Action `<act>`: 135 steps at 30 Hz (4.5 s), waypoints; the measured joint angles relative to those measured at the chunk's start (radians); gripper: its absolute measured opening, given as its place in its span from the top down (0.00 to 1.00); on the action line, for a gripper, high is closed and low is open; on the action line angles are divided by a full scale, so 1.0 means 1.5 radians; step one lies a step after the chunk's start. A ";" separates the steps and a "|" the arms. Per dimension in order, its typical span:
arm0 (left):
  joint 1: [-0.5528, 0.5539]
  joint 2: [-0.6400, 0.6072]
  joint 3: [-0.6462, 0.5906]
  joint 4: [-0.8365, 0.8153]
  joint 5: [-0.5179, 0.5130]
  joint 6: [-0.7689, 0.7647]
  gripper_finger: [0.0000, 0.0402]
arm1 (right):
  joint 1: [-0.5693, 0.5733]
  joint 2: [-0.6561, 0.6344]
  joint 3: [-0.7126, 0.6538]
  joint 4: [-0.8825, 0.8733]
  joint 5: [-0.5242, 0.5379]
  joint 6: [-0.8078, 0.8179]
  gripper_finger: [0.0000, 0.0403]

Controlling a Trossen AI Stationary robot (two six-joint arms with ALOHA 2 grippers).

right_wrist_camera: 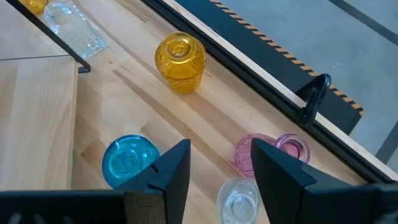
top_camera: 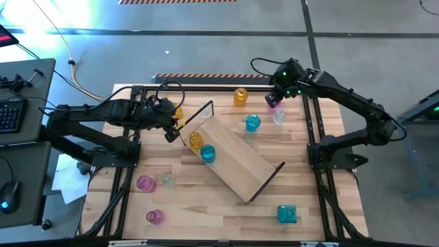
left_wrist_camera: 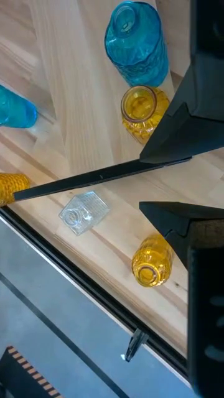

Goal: Sort vases onto shelf
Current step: Put the top right pink crystal vase on the shelf

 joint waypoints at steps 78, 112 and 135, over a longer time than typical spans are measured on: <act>-0.002 0.044 0.000 0.084 -0.020 0.135 0.74 | -0.111 0.134 -0.055 0.002 -0.030 -0.001 0.61; -0.002 0.044 0.000 0.082 -0.020 0.121 0.74 | -0.070 0.144 -0.057 0.018 0.031 -0.041 0.99; -0.002 0.045 0.000 0.064 -0.002 0.087 0.74 | 0.002 0.029 -0.058 -0.038 0.059 -0.003 1.00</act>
